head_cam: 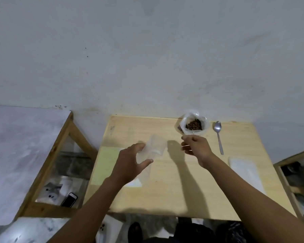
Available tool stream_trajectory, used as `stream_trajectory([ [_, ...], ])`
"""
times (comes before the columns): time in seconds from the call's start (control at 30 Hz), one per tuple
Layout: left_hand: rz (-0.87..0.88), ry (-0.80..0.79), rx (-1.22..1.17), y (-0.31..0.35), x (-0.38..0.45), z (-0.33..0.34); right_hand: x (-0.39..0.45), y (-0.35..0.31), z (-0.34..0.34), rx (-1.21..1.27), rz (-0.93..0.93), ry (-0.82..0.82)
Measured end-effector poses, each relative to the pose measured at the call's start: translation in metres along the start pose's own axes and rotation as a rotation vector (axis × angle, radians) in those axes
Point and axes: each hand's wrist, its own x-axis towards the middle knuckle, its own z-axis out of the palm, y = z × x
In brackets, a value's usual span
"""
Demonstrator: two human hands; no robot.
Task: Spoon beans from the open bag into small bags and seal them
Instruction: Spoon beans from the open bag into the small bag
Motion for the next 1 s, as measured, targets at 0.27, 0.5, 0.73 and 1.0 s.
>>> stream_trajectory([
  [0.27, -0.030, -0.014, -0.027, 0.015, 0.059, 0.039, 0.092, 0.040, -0.116, -0.526, 0.087, 0.446],
  [0.5, -0.123, -0.028, -0.042, 0.033, 0.089, 0.072, 0.147, 0.049, -0.144, -0.778, 0.163, 0.402],
  [0.73, -0.144, -0.092, -0.022, 0.037, 0.102, 0.087, 0.159, 0.047, -0.142, -0.599, 0.181, 0.371],
  [1.0, -0.125, -0.133, -0.008, 0.038, 0.117, 0.094, 0.141, 0.019, -0.160, -0.229, 0.013, 0.456],
])
